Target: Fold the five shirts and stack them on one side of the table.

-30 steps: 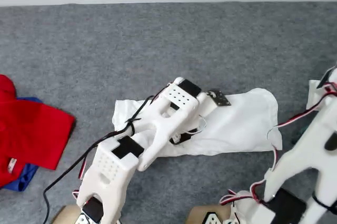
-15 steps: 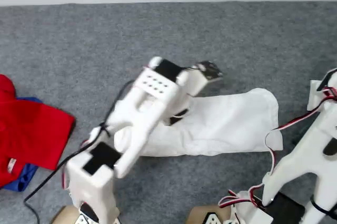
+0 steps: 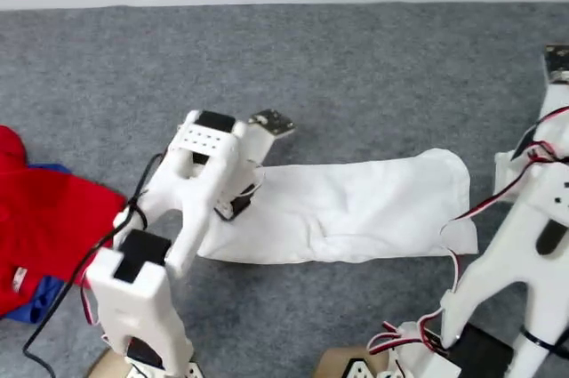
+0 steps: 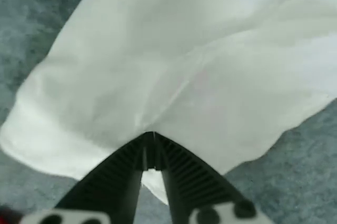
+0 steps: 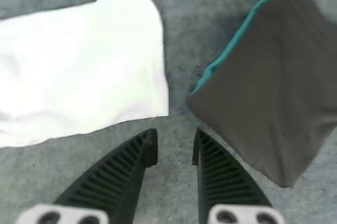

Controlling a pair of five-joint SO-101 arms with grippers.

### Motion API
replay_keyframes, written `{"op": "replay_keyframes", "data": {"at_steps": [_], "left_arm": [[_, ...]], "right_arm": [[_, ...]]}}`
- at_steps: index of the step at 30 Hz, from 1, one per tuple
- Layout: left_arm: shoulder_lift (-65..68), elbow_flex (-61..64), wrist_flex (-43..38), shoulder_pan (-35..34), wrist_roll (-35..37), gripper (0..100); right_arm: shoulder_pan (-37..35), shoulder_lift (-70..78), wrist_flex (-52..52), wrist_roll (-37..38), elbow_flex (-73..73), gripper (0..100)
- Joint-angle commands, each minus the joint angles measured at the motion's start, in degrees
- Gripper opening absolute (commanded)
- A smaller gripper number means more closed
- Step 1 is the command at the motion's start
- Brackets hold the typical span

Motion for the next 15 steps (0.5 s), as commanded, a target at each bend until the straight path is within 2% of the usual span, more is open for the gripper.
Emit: {"op": "replay_keyframes", "data": {"at_steps": [1, 6, 9, 12, 15], "left_arm": [[-1.5, -2.8, 3.4, 0.4, 0.2, 1], [-10.9, -9.3, 10.6, 3.1, 2.1, 1], [-16.8, -11.2, 14.0, 3.8, 2.4, 1], [-22.2, -9.8, 14.6, 1.7, 3.4, 1], [-26.9, -6.3, 14.6, -2.2, 3.7, 1]], "right_arm": [[-1.5, -1.9, 1.7, 0.4, 0.5, 12.8], [-1.9, -1.8, -0.7, 0.4, 3.3, 13.5], [-1.9, -1.8, -3.8, 0.2, 6.9, 19.8], [-3.3, -1.7, -9.3, 0.1, 12.6, 26.1], [-7.4, -1.7, -15.3, 0.1, 18.5, 27.2]]}}
